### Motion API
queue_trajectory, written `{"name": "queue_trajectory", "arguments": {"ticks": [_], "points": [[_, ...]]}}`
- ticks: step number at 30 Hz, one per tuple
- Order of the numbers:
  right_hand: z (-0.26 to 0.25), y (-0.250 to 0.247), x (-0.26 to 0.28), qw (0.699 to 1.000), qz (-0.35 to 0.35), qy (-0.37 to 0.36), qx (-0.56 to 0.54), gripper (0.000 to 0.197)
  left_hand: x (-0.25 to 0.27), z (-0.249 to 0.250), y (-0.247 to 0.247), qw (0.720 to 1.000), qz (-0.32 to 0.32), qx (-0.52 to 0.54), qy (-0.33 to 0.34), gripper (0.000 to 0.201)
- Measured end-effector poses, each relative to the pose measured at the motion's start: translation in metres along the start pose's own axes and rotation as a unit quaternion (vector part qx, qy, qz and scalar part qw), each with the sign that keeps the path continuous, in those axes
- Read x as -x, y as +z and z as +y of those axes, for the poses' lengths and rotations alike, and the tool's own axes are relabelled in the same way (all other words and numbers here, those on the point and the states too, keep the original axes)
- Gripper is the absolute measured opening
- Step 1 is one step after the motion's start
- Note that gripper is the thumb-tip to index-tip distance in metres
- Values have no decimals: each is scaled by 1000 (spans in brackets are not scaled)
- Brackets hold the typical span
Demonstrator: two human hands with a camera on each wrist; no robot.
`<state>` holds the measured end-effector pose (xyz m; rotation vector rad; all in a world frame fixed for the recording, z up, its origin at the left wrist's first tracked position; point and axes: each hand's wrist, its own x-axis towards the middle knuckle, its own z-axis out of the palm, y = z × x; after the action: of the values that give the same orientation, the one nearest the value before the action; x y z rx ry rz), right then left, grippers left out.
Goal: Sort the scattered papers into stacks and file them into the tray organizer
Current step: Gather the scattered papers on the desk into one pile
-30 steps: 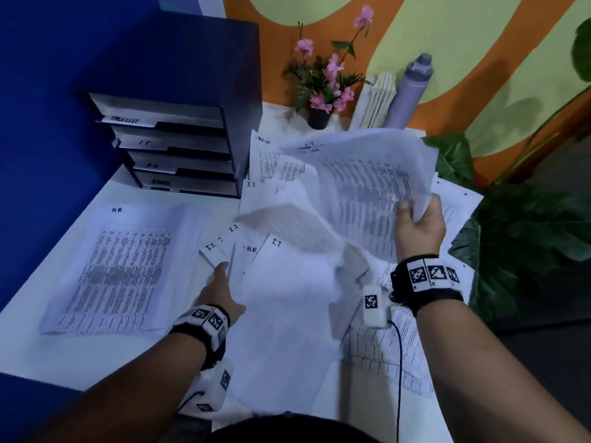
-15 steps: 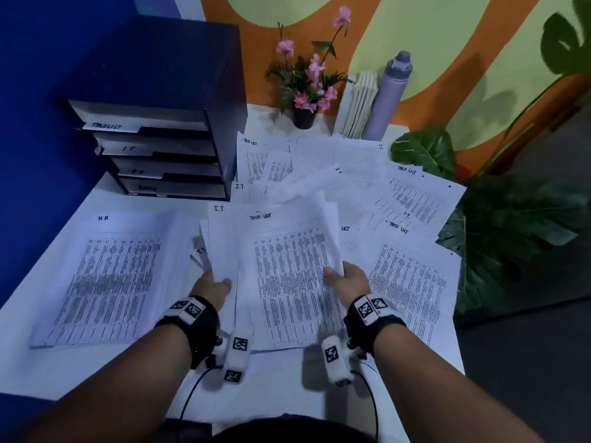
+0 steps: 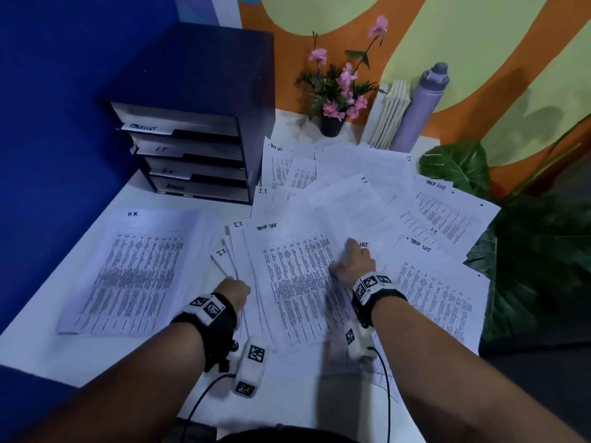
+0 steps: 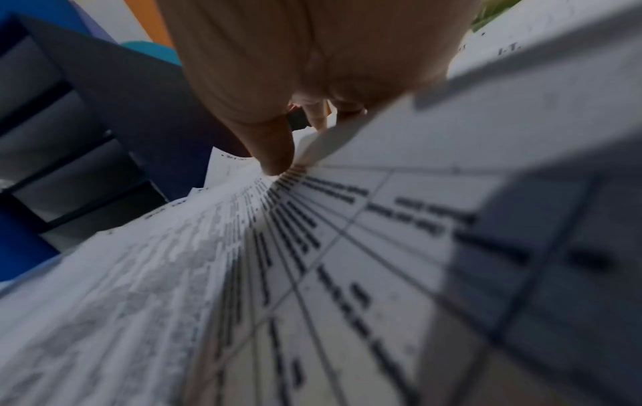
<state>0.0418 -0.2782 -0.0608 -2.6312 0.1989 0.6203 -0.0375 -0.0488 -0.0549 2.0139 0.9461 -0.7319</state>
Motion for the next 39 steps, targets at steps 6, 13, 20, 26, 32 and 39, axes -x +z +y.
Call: {"name": "queue_trajectory", "arguments": {"ticks": [6, 13, 20, 26, 32, 39], "points": [[-15, 24, 28, 982, -53, 13, -178, 27, 3, 0, -4, 988, -9, -131, 84, 35], [-6, -14, 67, 911, -11, -93, -401, 35, -36, -23, -14, 943, -24, 316, 100, 115], [1, -62, 98, 849, 88, -138, -502, 34, 23, 48, -28, 871, -25, 327, 365, 35], [25, -49, 109, 826, 132, -123, -534, 57, 51, 53, -6, 860, -53, 331, 385, 39], [22, -28, 104, 864, 158, -87, -469, 47, 54, 47, 19, 907, 10, 257, 333, 30], [78, -78, 93, 872, 259, 28, -414, 20, 64, 87, 40, 917, -34, 197, 344, 51]]}}
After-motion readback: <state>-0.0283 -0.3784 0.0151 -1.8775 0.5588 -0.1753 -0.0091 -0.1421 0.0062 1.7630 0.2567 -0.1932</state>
